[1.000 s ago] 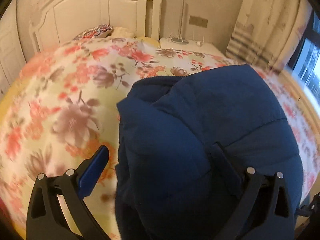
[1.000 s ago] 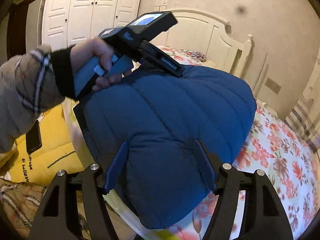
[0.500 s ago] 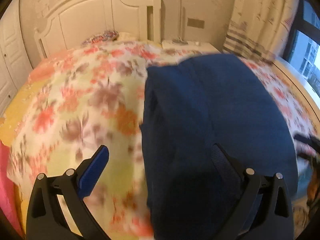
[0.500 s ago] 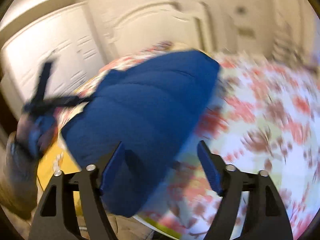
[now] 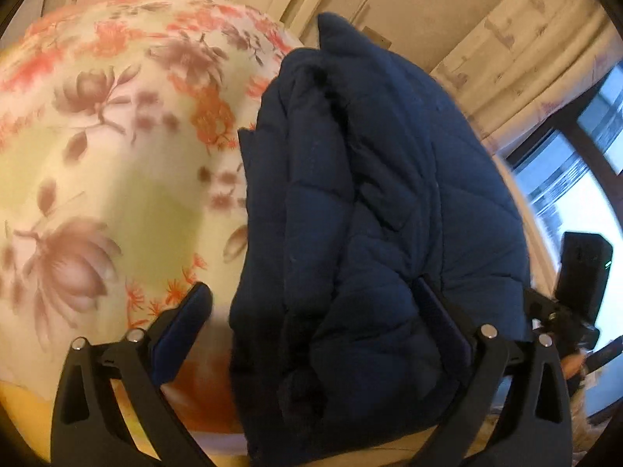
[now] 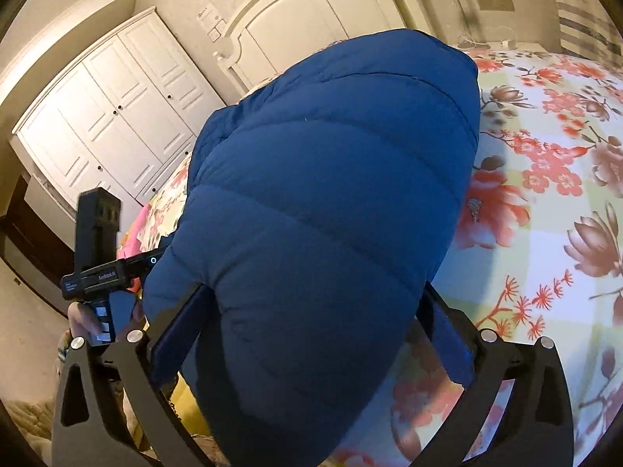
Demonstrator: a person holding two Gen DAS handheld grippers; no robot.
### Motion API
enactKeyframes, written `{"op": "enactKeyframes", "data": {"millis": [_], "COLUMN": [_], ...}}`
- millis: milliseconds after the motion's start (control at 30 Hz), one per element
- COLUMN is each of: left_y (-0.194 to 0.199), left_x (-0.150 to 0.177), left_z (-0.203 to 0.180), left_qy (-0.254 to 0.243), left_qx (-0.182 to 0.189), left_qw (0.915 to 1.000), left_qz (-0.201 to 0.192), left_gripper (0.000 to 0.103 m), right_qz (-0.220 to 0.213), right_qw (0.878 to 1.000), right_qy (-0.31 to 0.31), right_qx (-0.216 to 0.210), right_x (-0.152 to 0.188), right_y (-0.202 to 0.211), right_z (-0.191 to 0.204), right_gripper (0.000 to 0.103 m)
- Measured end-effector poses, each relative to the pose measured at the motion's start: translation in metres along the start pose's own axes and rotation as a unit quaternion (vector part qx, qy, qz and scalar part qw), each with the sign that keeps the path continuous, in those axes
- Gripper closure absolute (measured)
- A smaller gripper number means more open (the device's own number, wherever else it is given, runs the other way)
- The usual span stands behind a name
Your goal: Fold large clothes
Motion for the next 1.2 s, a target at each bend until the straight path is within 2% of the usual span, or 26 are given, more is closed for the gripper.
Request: {"op": "enactKeyframes", "data": {"millis": [67,100,133,167,267,367,433,567,700,867,933,1033,1133,1200], "left_y": [0.002,0.003,0.006,0.011,0.018,0.023,0.027,0.03,0.011,-0.035,-0.065,-0.101,-0.14,-0.153], "left_x": [0.003,0.005,0.008,0.012,0.02,0.024,0.024,0.018,-0.001,-0.056,-0.085,-0.123,-0.142,-0.139], "left_z": [-0.004,-0.007,-0.013,-0.021,-0.037,-0.042,-0.041,-0.055,-0.079,-0.133,-0.159,-0.191,-0.212,-0.219], "left_qy": [-0.003,-0.001,0.001,-0.012,-0.04,-0.023,0.008,0.02,0.02,0.014,0.009,-0.006,-0.032,-0.052], "left_qx": [-0.006,0.0,0.012,0.005,-0.039,-0.031,-0.007,-0.002,0.009,0.019,0.021,0.01,-0.015,-0.04], "left_qw": [1.0,1.0,0.9998,0.9994,0.9956,0.9946,0.9939,0.9904,0.9912,0.9916,0.9914,0.9914,0.9923,0.9899], "left_qz": [-0.003,-0.005,-0.013,-0.033,-0.075,-0.096,-0.11,-0.136,-0.131,-0.127,-0.128,-0.13,-0.119,-0.125], "left_gripper": [0.003,0.01,0.024,0.033,0.046,0.052,0.055,0.059,0.06,0.06,0.06,0.06,0.06,0.058], "right_qz": [-0.006,-0.01,-0.015,-0.021,-0.037,-0.054,-0.063,-0.091,-0.108,-0.135,-0.14,-0.131,-0.096,-0.098], "right_qw": [1.0,0.999,0.999,0.998,0.997,0.995,0.994,0.987,0.983,0.972,0.964,0.963,0.967,0.969], "right_qy": [0.018,0.028,0.041,0.05,0.063,0.071,0.078,0.108,0.115,0.117,0.121,0.104,0.051,0.034], "right_qx": [0.012,0.019,0.027,0.032,0.035,0.038,0.043,0.073,0.098,0.153,0.191,0.211,0.229,0.224], "right_x": [0.004,0.005,0.006,0.007,0.008,0.01,0.01,-0.004,-0.027,-0.081,-0.11,-0.136,-0.14,-0.13], "right_y": [0.004,0.005,0.006,0.008,0.009,0.015,0.018,0.028,0.047,0.069,0.076,0.076,0.063,0.06], "right_z": [0.005,0.007,0.009,0.011,0.009,0.007,0.006,0.007,-0.015,-0.065,-0.096,-0.143,-0.197,-0.212], "right_gripper": [0.009,0.014,0.016,0.02,0.025,0.029,0.032,0.039,0.043,0.045,0.046,0.047,0.047,0.047]}}
Point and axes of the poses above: each gripper's, at about its wrist camera, not at the fingertips, and y roughly against the way its jaws point, z to its left, x to its underside, the point moved 6 cm from there along -y, roughly the way its jaws point, and after that the axes turned 2 degrees about y, right-handed, at the moved point
